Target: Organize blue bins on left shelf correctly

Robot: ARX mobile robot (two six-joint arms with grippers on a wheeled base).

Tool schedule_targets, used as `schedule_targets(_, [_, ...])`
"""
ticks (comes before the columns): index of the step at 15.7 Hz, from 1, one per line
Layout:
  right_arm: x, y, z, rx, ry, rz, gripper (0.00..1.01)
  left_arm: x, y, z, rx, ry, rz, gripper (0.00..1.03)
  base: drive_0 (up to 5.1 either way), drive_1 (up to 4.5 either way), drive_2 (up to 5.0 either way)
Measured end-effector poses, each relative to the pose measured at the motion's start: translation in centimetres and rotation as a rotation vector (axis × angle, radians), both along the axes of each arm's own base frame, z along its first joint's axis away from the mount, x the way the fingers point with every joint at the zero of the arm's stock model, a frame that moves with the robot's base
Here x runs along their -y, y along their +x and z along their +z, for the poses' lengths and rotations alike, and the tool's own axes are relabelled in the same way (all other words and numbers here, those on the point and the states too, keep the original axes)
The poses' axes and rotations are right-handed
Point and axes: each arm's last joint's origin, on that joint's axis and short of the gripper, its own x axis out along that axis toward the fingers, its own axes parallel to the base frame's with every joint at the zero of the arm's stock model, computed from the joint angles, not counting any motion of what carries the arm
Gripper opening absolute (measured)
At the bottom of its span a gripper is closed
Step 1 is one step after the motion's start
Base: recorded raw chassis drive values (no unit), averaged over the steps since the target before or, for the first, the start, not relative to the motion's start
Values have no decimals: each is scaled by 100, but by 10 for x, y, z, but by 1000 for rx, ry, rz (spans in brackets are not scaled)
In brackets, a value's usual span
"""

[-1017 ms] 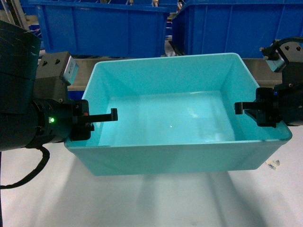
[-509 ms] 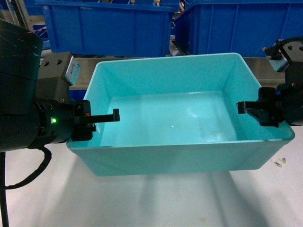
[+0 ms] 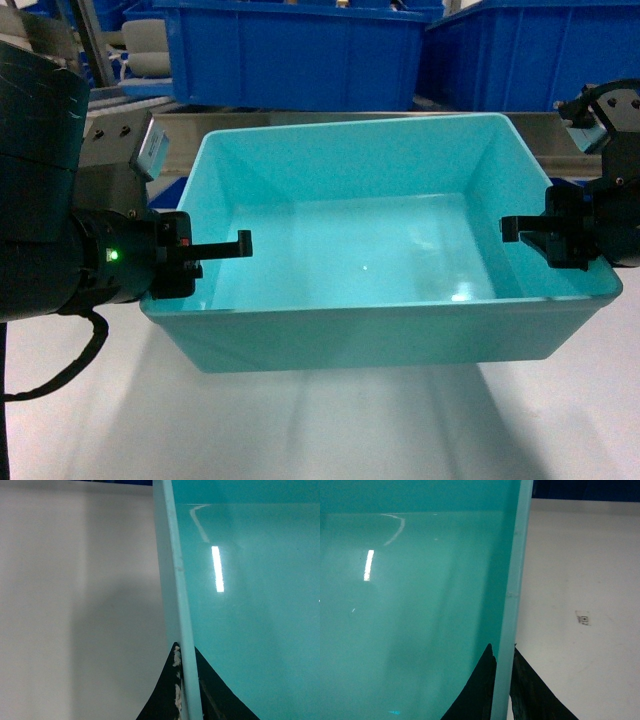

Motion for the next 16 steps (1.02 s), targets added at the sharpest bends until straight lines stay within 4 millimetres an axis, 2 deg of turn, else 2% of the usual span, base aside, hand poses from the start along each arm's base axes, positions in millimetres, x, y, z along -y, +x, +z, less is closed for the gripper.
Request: schedule_targets(16, [-2, -1, 0, -1, 0, 3, 7, -1, 0, -1, -4, 1, 3, 2, -472, 130, 357])
